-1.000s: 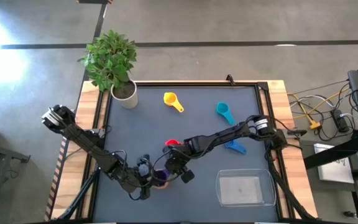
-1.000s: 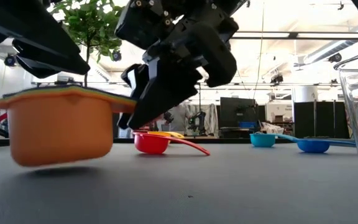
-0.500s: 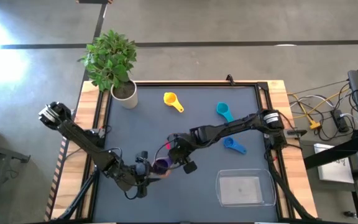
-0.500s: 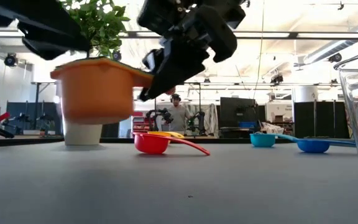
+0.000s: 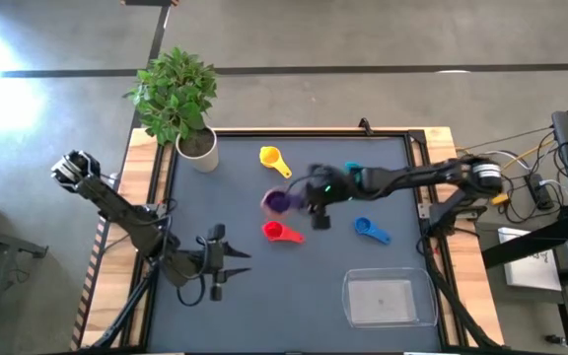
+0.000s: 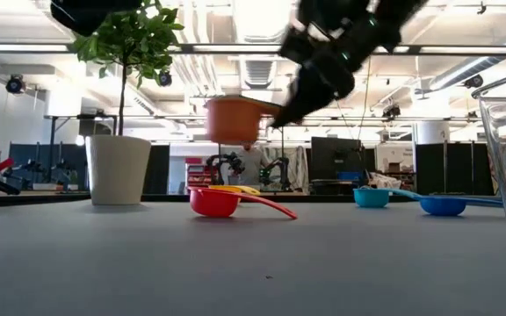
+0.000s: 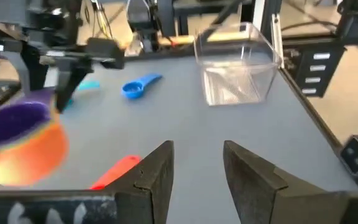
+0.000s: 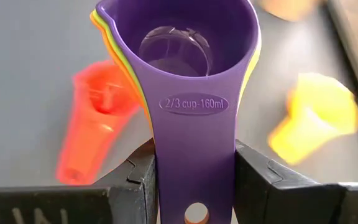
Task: Nest measuring cups in basket
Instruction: Move the stacked nesting measuring cups to the top middle of the table
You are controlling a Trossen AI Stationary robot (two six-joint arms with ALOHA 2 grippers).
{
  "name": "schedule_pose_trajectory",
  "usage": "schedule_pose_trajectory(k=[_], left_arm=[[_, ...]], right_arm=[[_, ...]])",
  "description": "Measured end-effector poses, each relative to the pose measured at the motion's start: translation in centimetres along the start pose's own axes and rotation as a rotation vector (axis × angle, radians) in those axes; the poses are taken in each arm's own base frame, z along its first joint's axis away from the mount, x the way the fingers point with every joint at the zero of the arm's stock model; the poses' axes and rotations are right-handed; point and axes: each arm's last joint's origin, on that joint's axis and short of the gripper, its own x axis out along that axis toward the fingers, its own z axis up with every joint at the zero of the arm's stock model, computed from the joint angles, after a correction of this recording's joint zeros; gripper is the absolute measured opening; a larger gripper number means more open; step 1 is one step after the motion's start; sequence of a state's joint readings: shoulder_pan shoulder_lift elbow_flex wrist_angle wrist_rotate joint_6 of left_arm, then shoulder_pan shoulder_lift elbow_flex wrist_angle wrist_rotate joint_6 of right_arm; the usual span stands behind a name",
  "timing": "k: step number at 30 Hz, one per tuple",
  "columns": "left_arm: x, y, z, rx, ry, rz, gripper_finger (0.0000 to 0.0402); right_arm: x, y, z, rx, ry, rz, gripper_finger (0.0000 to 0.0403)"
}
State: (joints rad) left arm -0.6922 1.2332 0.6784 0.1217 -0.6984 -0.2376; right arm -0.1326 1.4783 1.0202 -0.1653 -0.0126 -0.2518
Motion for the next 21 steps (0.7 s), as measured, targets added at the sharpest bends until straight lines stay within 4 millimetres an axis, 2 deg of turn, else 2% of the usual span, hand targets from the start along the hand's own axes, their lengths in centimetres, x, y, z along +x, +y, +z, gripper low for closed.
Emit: schedule_pose_trajectory(k=[5,9,15,21], left_arm=[[0.3,1.3,-2.1,-0.017,-0.102,0.009,0.0123],[0.3,3.4,-4.1,-0.088,-0.177,0.013,0.0121],[-0.4,5.9,-6.5,-0.163,-0.302,0.034,0.0108],[-1.0,6.8,-6.9,-0.179,-0.378,0.052,0.0098]], right_arm=[[-2.0,-3.7,-3.2,0.157,-0.004,-0.135,0.013],[-2.3,-5.3,-5.3,0.214,0.042,-0.183,0.013],[-1.3,-6.0,-7.0,0.243,0.103,-0.185,0.013],[0.3,-6.0,-7.9,0.249,0.156,-0.128,0.013]])
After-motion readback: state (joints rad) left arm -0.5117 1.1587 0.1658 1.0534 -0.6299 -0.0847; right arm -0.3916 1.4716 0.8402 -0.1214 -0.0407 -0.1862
